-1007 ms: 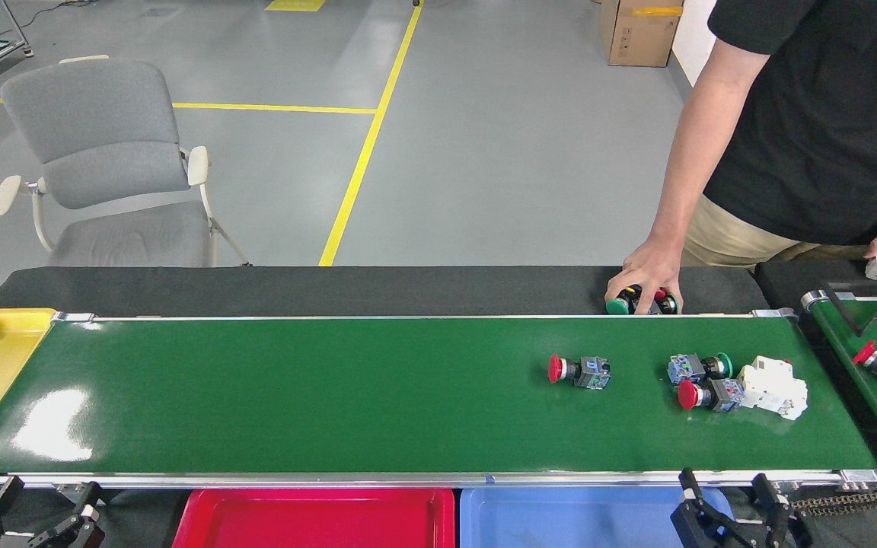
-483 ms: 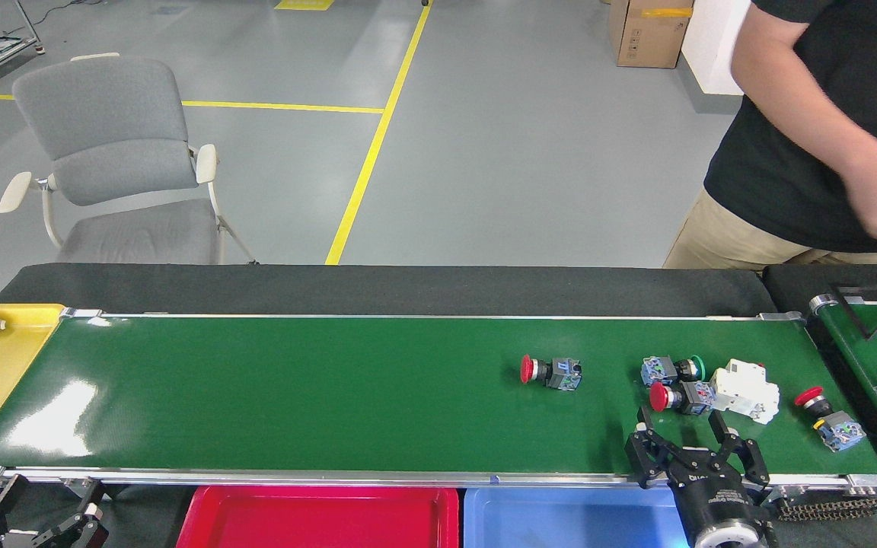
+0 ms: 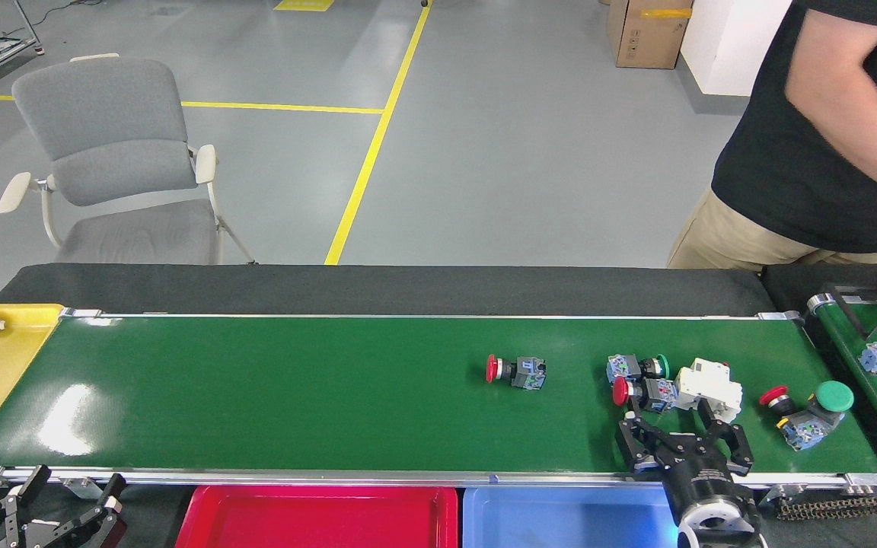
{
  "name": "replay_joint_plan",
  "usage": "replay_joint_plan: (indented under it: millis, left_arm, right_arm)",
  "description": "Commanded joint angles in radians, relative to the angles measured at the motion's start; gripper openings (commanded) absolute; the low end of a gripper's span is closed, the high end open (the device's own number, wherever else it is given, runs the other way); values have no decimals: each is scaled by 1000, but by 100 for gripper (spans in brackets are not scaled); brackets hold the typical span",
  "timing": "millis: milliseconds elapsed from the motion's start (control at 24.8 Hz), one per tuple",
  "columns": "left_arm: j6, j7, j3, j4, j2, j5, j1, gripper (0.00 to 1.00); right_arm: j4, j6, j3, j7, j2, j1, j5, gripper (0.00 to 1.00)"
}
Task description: Pick switch part from conveyor to tray
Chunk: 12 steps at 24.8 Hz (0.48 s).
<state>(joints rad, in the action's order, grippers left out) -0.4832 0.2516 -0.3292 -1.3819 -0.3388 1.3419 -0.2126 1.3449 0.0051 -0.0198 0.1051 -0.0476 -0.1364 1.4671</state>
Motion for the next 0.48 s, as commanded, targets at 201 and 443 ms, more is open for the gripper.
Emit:
replay_joint_plan:
  millis: [201, 443]
  left_arm:
    - [3, 5, -2, -9, -5, 2, 10, 100]
    - [9, 5, 22, -11, -8, 2, 12, 100]
  right_arm:
    - [-122, 98, 104, -7, 6, -132, -1, 94]
    - [-121, 96, 167, -8, 35, -135, -2, 13]
